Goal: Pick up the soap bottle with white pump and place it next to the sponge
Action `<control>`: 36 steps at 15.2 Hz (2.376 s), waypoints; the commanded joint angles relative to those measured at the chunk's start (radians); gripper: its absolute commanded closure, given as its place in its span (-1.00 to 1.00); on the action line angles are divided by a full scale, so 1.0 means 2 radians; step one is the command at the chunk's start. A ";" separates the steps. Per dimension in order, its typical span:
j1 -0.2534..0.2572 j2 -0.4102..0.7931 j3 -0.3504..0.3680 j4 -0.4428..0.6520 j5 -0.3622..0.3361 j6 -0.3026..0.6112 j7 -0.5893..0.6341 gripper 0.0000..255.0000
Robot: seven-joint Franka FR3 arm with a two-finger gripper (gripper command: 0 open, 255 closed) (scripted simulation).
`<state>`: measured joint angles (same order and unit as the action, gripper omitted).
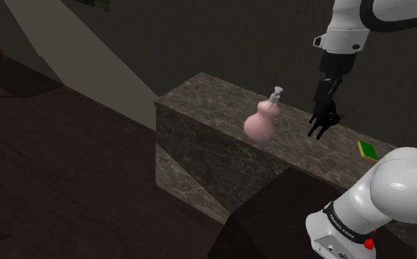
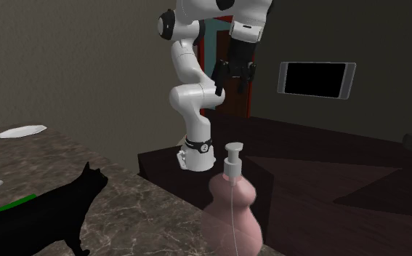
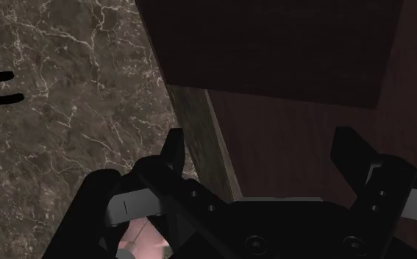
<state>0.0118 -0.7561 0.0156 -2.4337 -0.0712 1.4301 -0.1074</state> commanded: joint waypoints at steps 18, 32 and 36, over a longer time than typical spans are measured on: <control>0.019 0.057 -0.284 -0.156 -0.026 0.468 -0.291 -1.00; 0.168 0.172 -0.441 -0.145 0.084 0.628 -0.432 -1.00; 0.168 0.172 -0.441 -0.145 0.084 0.628 -0.432 -1.00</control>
<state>0.3480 -0.4119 -0.8669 -2.7231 0.0963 2.6850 -0.9717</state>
